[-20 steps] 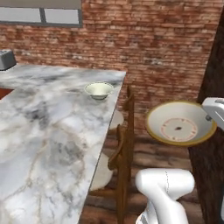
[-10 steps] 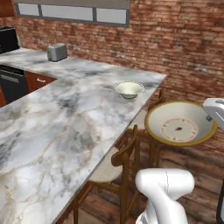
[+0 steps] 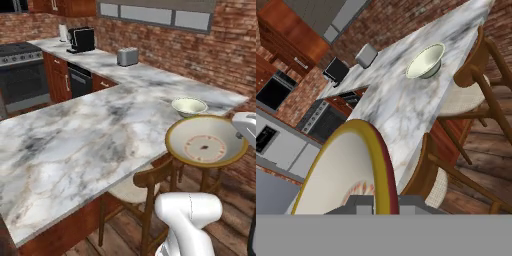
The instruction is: Pick up the bowls from the cabinet and place each bowl in front of a stool on the dining counter.
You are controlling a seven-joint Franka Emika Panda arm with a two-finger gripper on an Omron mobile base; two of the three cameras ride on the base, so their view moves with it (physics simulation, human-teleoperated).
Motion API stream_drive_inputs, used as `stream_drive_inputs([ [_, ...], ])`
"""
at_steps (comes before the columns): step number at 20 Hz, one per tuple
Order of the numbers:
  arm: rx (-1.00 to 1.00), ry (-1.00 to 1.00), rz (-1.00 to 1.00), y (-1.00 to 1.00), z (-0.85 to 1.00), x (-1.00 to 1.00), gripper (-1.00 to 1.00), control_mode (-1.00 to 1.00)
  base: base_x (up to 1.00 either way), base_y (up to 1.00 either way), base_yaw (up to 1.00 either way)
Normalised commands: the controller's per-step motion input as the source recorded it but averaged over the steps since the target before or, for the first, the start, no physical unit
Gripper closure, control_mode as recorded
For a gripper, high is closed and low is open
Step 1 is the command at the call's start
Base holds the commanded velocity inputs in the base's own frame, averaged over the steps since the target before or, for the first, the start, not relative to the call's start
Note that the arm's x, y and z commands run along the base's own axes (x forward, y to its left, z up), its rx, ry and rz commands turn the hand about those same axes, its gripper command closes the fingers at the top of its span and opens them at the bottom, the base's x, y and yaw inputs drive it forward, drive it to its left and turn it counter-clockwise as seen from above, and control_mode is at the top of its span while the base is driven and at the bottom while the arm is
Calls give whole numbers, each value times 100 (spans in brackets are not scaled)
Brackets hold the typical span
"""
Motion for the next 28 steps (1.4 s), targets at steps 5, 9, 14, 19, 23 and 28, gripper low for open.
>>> stream_drive_inputs([
  [5,0,0,0,0,0,0,100,100,100,-48,54],
  [9,0,0,0,0,0,0,100,100,100,-54,47],
  [14,0,0,0,0,0,0,100,100,99,-64,41],
  [19,0,0,0,0,0,0,100,100,98,-64,34],
  [23,0,0,0,0,0,0,100,100,98,-50,31],
  [28,0,0,0,0,0,0,100,100,85,-45,33],
])
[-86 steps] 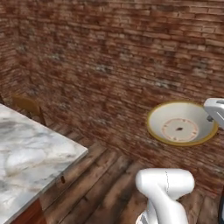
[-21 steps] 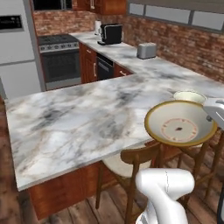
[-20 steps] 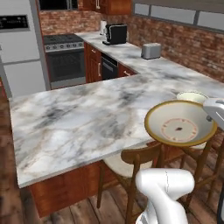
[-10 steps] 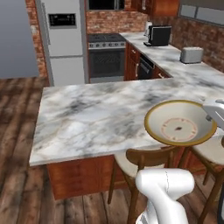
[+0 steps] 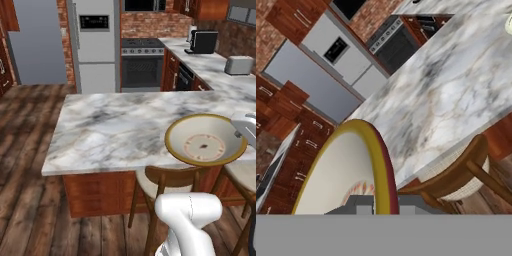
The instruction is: Pick up the bowls from the cabinet and place each bowl in front of a stool on the dining counter.
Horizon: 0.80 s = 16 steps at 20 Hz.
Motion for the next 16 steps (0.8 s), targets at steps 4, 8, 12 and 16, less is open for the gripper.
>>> stream_drive_inputs([
  [4,0,0,0,0,0,0,100,100,64,-18,24],
  [8,0,0,0,0,0,0,100,100,26,0,2],
  [12,0,0,0,-4,-5,5,100,-100,4,-1,0],
  [16,0,0,0,-30,-29,37,100,-100,0,0,0],
])
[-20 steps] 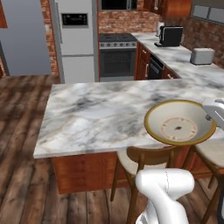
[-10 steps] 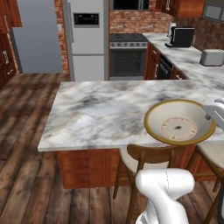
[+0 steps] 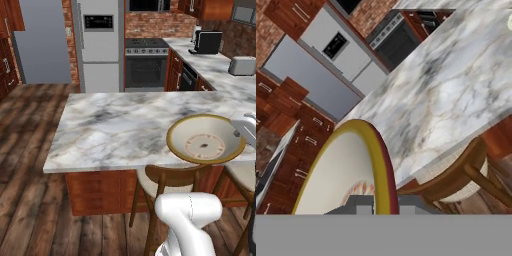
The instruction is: Pick up the bowls from the cabinet and place each bowl in front of a stool on the dining counter.
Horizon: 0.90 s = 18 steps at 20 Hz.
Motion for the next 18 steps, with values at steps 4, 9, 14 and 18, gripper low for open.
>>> stream_drive_inputs([
  [4,0,0,0,-42,-34,56,100,-100,0,0,0],
  [9,0,0,0,-28,-26,61,100,-100,0,0,0],
  [14,0,0,-1,-3,-19,53,100,-100,0,0,0],
  [18,0,0,0,-11,-14,49,100,-100,0,0,0],
])
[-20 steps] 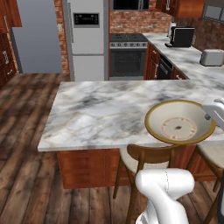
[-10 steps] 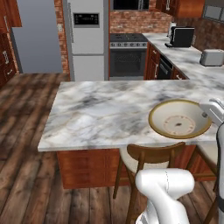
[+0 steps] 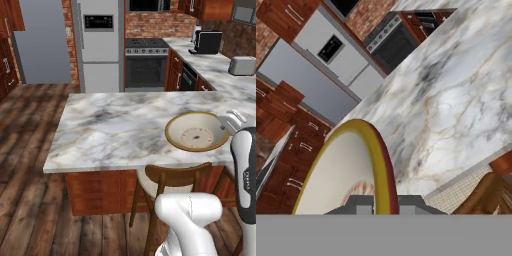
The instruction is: Pick up the bowls from the cabinet and place each bowl in front of a stool on the dining counter.
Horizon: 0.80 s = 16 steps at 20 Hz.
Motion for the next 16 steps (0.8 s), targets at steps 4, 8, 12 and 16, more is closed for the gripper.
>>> stream_drive_inputs([
  [4,0,0,0,-16,-14,46,100,-100,0,0,0],
  [8,3,3,0,-49,-2,30,100,-100,0,0,0],
  [12,3,6,0,-44,-8,34,100,-100,0,0,0],
  [16,2,9,2,-25,-13,35,100,-100,0,0,0],
])
